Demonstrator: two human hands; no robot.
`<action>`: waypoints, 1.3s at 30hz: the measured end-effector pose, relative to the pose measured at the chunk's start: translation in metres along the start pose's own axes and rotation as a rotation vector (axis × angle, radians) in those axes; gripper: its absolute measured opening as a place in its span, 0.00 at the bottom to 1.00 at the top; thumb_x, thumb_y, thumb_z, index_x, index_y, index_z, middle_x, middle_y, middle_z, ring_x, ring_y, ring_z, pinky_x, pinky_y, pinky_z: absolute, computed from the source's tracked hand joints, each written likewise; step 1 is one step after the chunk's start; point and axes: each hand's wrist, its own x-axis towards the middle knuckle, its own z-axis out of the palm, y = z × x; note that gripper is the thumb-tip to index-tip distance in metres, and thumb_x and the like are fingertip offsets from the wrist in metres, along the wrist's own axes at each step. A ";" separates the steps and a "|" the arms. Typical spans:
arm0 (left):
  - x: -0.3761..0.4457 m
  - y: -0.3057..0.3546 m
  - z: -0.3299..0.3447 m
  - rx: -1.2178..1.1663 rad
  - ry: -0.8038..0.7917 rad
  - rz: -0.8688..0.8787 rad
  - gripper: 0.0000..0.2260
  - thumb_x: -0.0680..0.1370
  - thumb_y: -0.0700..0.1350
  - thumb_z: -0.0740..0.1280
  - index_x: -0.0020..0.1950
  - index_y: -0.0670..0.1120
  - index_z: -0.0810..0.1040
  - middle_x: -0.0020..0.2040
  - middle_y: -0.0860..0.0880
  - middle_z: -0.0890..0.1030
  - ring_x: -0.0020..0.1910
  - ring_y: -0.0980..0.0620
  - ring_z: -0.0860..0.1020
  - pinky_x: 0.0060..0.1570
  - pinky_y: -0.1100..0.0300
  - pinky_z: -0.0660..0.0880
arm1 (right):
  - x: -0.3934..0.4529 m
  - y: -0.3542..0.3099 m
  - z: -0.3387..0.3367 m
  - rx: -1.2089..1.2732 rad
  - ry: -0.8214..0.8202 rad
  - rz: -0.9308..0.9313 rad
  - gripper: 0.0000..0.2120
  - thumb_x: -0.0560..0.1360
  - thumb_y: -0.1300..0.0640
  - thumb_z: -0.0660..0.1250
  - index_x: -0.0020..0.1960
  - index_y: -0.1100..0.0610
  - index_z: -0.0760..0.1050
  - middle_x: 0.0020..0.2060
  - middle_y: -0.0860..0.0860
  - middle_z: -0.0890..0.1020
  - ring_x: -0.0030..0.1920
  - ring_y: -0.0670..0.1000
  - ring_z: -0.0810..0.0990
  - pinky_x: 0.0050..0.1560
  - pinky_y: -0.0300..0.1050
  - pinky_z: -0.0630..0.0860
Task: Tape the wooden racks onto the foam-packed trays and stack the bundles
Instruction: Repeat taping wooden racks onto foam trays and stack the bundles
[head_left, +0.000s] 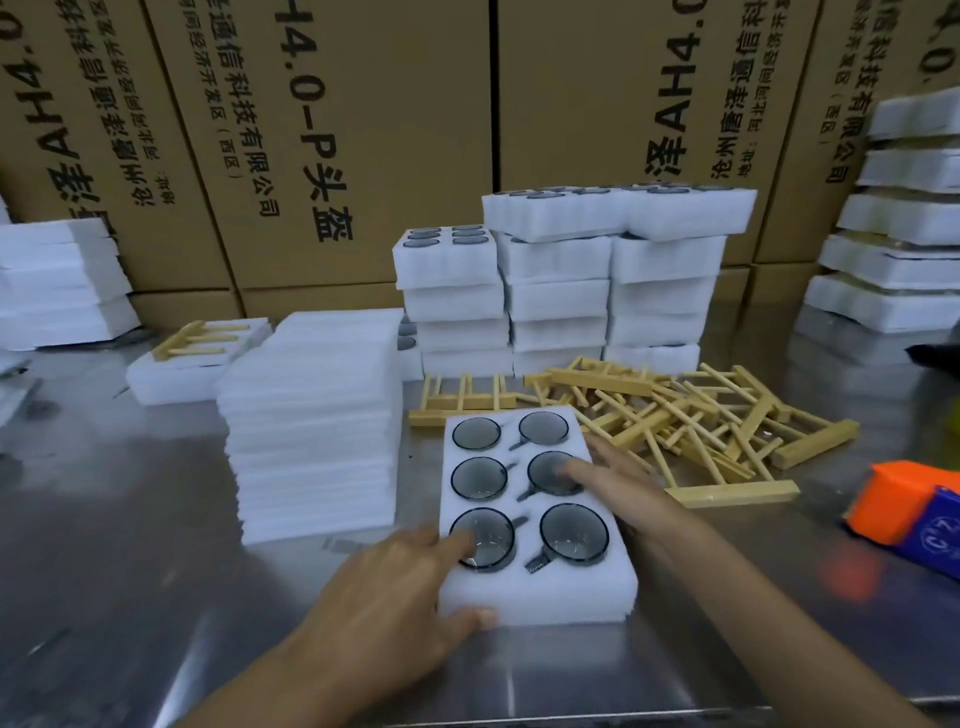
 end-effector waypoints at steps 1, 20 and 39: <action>0.002 -0.001 -0.003 -0.008 -0.025 -0.022 0.25 0.72 0.71 0.61 0.64 0.60 0.64 0.59 0.58 0.75 0.61 0.52 0.74 0.54 0.56 0.70 | 0.000 -0.001 0.004 0.065 -0.028 0.009 0.18 0.69 0.38 0.70 0.59 0.34 0.76 0.53 0.41 0.84 0.51 0.47 0.84 0.53 0.49 0.81; 0.046 -0.060 -0.075 -0.090 0.597 0.070 0.19 0.78 0.62 0.60 0.62 0.54 0.76 0.53 0.59 0.75 0.55 0.54 0.71 0.50 0.51 0.75 | 0.015 0.038 0.010 -0.545 0.440 -0.309 0.11 0.79 0.55 0.60 0.57 0.51 0.79 0.52 0.48 0.81 0.58 0.51 0.72 0.52 0.46 0.66; 0.126 -0.117 -0.121 -0.356 0.011 -0.606 0.52 0.63 0.75 0.69 0.78 0.49 0.58 0.78 0.48 0.61 0.75 0.44 0.61 0.67 0.50 0.64 | 0.007 0.036 0.010 -0.492 0.438 -0.288 0.12 0.80 0.55 0.59 0.56 0.51 0.81 0.54 0.50 0.82 0.60 0.52 0.72 0.63 0.54 0.68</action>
